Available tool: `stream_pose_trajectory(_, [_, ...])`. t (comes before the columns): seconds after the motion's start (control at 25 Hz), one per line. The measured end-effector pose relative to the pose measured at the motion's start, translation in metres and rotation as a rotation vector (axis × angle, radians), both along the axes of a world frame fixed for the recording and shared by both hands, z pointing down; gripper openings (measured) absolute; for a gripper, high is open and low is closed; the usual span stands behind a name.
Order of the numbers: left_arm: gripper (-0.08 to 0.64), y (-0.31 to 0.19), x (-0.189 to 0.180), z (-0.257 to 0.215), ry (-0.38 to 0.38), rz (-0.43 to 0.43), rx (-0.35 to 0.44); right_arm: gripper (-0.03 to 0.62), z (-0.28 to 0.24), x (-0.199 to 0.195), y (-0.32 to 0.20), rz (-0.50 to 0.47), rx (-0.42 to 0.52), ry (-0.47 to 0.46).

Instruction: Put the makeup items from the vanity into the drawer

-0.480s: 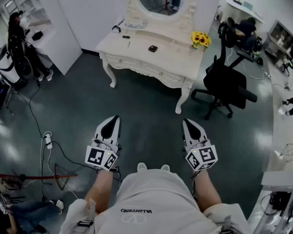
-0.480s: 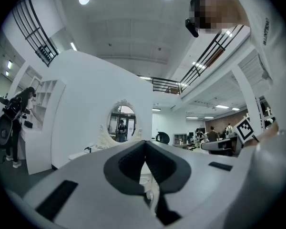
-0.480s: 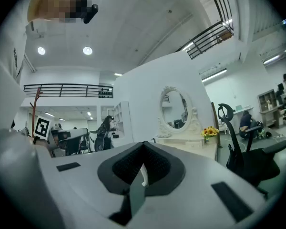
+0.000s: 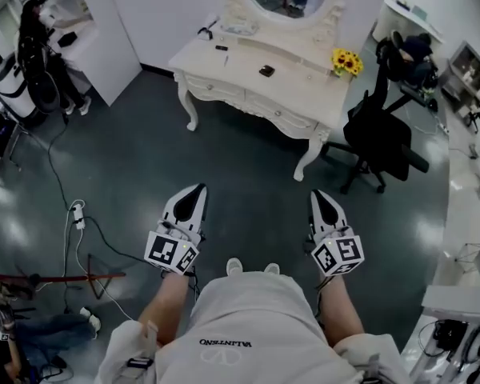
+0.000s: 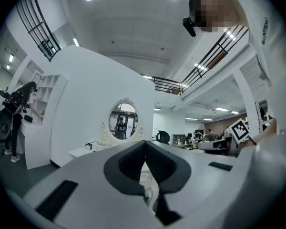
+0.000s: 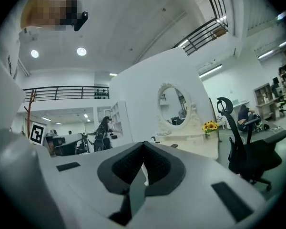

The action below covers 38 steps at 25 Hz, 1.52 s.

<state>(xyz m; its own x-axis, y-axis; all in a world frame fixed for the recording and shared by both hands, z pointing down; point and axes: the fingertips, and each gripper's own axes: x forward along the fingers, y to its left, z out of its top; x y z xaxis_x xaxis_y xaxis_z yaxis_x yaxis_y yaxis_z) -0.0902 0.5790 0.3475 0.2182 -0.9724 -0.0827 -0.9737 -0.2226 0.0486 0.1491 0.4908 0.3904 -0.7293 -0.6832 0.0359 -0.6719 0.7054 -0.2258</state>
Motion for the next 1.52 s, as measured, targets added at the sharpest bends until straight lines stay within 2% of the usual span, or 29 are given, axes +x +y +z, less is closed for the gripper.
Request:
stream_pose_trajectory(0.44, [0.000,-0.003,-0.040,0.025,0.048,0.042,-0.043,0.011,0.006,-0.053,-0.004,0.014,-0.013,0.008])
stream_pose_trajectory(0.76, [0.000,-0.042,-0.038,0.038,0.031,0.062,-0.062,0.012,0.016,-0.068,-0.043,0.003,-0.022,0.005])
stream_pose_trajectory(0.96, [0.000,-0.094,-0.038,0.039,0.012,0.048,-0.061,0.011,0.019,-0.076,-0.098,-0.031,-0.017,-0.007])
stream_pose_trajectory(1.28, [0.000,-0.212,-0.031,0.022,-0.006,0.017,-0.052,0.011,0.008,-0.089,-0.212,-0.107,0.006,-0.005])
stream_pose_trajectory(1.52, [0.000,-0.290,-0.011,0.016,-0.003,-0.006,-0.049,0.011,0.007,-0.081,-0.282,-0.155,0.009,-0.004])
